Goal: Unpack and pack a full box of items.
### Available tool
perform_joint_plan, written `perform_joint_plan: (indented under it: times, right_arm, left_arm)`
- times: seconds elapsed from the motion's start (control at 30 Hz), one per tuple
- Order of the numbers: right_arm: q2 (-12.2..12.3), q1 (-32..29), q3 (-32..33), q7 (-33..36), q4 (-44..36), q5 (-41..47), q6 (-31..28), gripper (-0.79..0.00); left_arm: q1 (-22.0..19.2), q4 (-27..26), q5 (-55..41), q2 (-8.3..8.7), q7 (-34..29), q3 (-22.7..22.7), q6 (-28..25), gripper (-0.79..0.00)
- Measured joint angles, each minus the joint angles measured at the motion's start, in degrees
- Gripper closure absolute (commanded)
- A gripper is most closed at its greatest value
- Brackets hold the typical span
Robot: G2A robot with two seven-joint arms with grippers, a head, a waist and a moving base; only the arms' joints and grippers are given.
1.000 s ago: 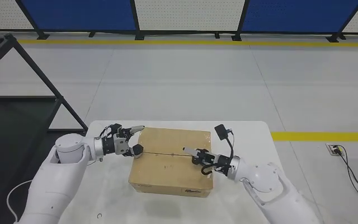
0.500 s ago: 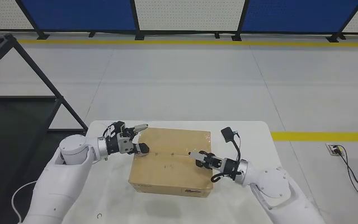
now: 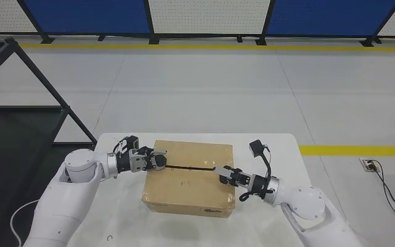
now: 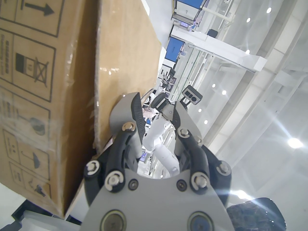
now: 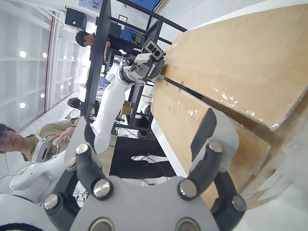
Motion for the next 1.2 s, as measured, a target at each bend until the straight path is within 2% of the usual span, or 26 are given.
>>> perform_joint_plan:
  times: [0.27,0.4,0.53,1.2]
  right_arm:
    - [0.00,-0.24,0.55,0.26,0.24,0.54,-0.37,-0.785]
    - [0.03,-0.33,0.89,0.43,0.29,0.67,-0.52,-0.785]
    - [0.15,-0.76,1.49,0.82,-0.02,0.65,-0.89,-0.785]
    - [0.56,-2.36,3.29,2.12,-1.00,0.19,-1.82,-0.785]
  left_arm:
    - [-0.14,-0.18,2.65,0.27,0.55,0.96,0.59,-0.265]
    - [-0.19,-0.32,3.90,0.30,1.31,1.58,0.36,-0.222]
    - [-0.16,-0.58,4.40,0.29,1.71,2.04,0.06,0.000]
    - [-0.57,-0.81,5.68,0.32,2.31,3.46,-0.18,0.000]
